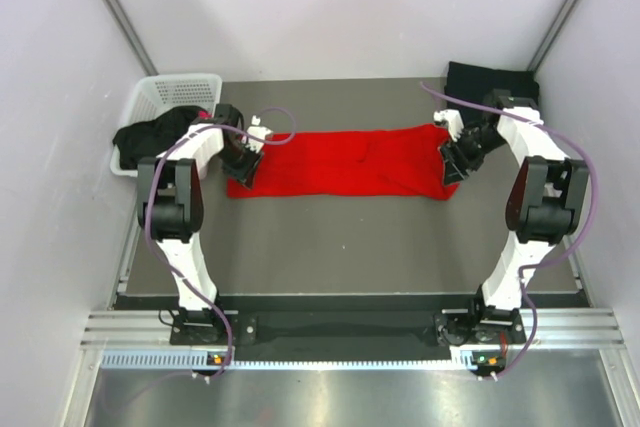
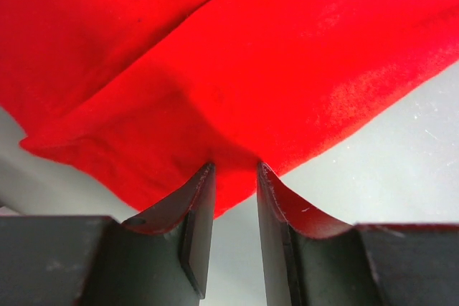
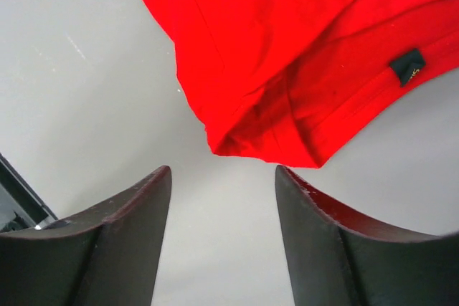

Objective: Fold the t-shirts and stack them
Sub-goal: Fold the tshirt

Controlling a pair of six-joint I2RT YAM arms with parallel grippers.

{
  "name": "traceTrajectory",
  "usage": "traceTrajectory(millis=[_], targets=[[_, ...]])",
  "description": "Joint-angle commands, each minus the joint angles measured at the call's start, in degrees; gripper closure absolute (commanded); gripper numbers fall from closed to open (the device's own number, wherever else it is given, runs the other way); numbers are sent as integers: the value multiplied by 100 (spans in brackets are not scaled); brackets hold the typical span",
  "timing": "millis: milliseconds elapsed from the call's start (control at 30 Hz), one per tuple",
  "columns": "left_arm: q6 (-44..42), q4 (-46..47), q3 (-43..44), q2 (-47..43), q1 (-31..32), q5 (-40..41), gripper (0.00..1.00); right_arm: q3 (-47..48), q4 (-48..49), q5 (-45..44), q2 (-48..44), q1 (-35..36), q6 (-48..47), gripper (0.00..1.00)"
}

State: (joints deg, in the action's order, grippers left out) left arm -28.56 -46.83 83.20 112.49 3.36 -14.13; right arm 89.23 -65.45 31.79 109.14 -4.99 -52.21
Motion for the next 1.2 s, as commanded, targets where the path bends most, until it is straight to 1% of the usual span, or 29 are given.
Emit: traceTrajectory(millis=[0,233,400,467,500,567,600,667,767,1000,1033,1100,1133,1167], targets=[[139,-55,188,115,-10,-116,66,-72,-99,310,-25,25,-237,38],[140,-46,276,344,-10,68,66,33,-11,389,388,34,-211,38],[157,-81,407,493,-10,121,66,226,-134,459,608,69,-299,42],[149,-81,425,555,-10,156,67,296,-205,486,740,104,-369,46],[140,-72,443,572,-10,182,67,340,-248,486,775,113,-378,51],[140,-72,443,608,-10,218,67,384,-301,495,880,148,-430,56],[140,-55,443,616,-10,226,67,428,-354,495,907,157,-457,62],[140,-55,443,643,-10,253,67,455,-381,504,977,165,-475,65],[131,-63,452,669,-10,279,68,569,-512,512,1074,165,-527,79],[96,-28,522,748,-10,323,68,885,-846,556,1293,165,-545,82],[113,-37,548,757,-10,306,68,912,-881,565,1337,165,-528,80],[122,-46,601,801,-10,288,68,1060,-1108,609,1425,165,-536,73],[122,-46,618,810,-10,288,68,1105,-1206,644,1530,165,-589,72],[122,-46,627,819,-10,279,68,1140,-1268,679,1575,165,-598,78]])
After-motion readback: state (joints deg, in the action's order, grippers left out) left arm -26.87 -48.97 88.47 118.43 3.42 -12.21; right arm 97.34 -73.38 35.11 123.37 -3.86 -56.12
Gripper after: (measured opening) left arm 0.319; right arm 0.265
